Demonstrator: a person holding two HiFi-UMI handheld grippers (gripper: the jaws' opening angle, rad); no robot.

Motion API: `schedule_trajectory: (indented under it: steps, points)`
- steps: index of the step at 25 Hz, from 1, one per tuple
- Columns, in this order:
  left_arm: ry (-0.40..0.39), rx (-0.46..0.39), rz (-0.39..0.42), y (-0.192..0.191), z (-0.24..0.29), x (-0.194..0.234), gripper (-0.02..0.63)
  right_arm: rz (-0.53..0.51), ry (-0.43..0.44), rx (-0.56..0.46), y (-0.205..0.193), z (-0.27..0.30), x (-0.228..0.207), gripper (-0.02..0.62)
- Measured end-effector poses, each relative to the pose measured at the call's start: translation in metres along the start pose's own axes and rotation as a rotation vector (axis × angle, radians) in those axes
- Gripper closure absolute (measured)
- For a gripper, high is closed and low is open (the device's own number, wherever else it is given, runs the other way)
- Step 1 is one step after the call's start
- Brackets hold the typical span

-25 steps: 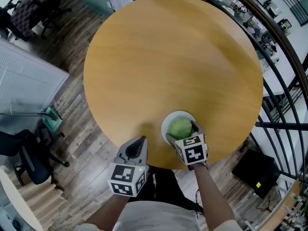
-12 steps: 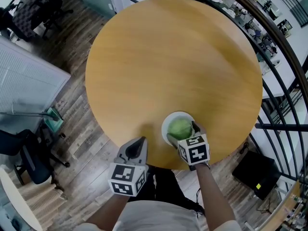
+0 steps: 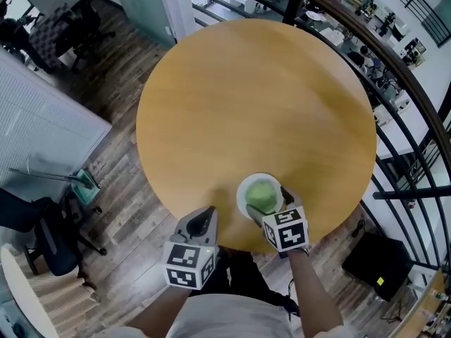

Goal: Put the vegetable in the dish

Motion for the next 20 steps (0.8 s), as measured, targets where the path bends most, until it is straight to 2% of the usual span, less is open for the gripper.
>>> schedule_trajectory:
  steps: [9, 10, 12, 13, 16, 20]
  points:
    - [0.012, -0.055, 0.057, 0.013, -0.038, -0.029, 0.584, -0.009, 0.060, -0.133, 0.004, -0.065, 0.020, 0.141]
    - [0.010, -0.062, 0.065, 0.013, -0.043, -0.035, 0.584, -0.021, 0.044, -0.156, 0.002, -0.074, 0.022, 0.189]
    - [0.007, -0.074, 0.081, 0.013, -0.053, -0.045, 0.584, -0.054, -0.016, -0.199, -0.001, -0.094, 0.027, 0.434]
    - [0.005, -0.082, 0.089, 0.012, -0.058, -0.049, 0.584, -0.070, -0.032, -0.215, -0.004, -0.103, 0.029, 0.498]
    - [-0.008, -0.099, 0.127, 0.009, -0.074, -0.066, 0.584, -0.099, -0.003, -0.243, -0.012, -0.129, 0.039, 0.551]
    - [-0.054, -0.087, 0.165, -0.005, -0.093, -0.090, 0.584, -0.111, -0.008, -0.259, -0.032, -0.163, 0.051, 0.567]
Point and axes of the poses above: the fingertips, and each gripper's own axes: z forward along the fingers, x to its left, y out of its top, the point moved 9 cm from there along -z, backward along the fingers, and after that the axes turned 5 degrees about x, right-handed, at the moved point
